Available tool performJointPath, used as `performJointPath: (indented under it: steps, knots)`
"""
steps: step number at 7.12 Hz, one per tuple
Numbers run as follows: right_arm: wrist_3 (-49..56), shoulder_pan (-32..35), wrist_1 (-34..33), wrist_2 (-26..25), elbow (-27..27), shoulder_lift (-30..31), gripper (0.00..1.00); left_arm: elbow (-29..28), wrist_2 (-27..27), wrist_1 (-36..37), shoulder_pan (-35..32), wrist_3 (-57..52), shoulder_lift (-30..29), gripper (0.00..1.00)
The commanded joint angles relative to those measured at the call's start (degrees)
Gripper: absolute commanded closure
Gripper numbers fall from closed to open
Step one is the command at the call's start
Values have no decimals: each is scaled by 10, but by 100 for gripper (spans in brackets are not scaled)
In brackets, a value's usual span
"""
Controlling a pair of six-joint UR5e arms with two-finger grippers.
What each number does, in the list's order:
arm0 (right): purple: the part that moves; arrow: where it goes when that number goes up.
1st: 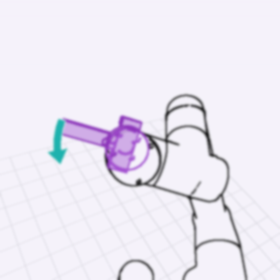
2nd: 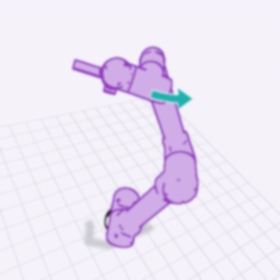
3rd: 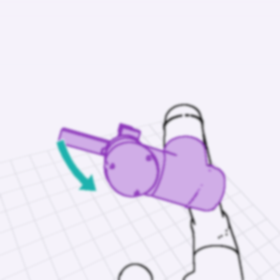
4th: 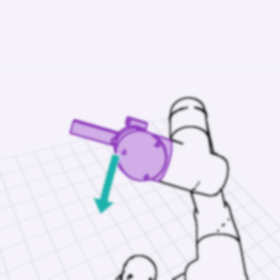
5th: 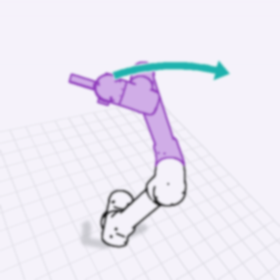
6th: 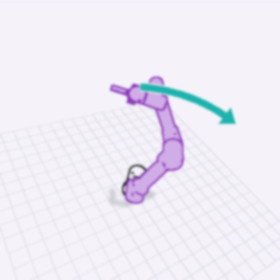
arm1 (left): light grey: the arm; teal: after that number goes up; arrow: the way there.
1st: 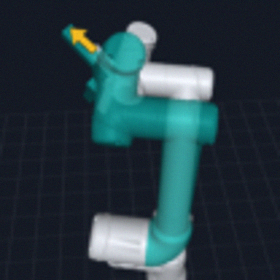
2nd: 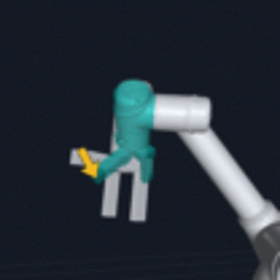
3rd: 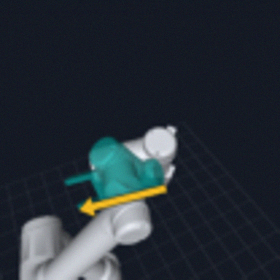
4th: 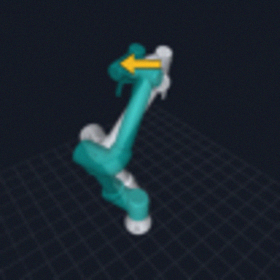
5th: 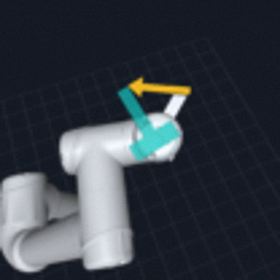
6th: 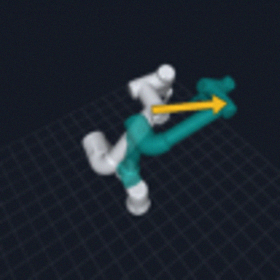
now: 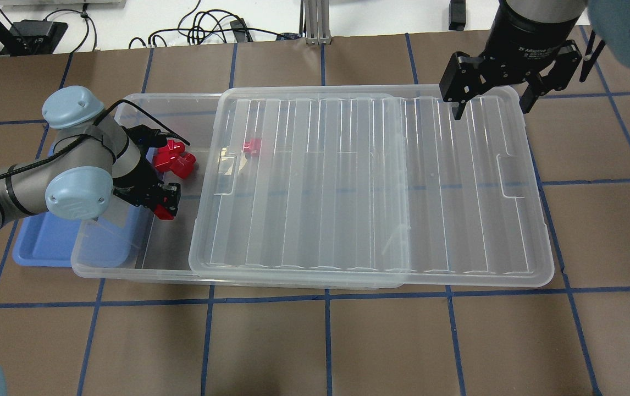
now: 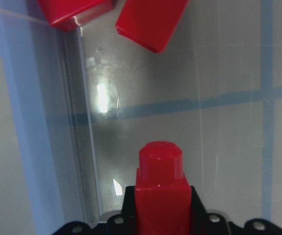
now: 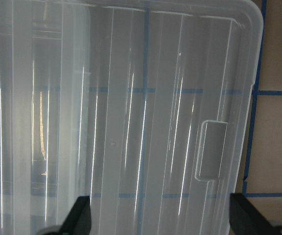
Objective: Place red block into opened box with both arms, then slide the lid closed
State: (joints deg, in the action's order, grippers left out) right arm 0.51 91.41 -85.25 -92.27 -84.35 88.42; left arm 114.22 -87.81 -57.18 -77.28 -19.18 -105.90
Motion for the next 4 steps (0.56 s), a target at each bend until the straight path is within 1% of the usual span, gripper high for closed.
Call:
performJointPath:
  steps: [1,2,3,4]
  knots:
    - [0,0,0,0,1,0,0,0,1,0,-2,9,0,13]
    - [0,0,0,0,1,0,0,-1,1,0,-2,9,1,5]
    - [1,0,0,0,1,0,0,-2,0,-6,-4,15,9,1]
    - [0,0,0,0,1,0,0,-6,-2,-12,-11,19,26,0]
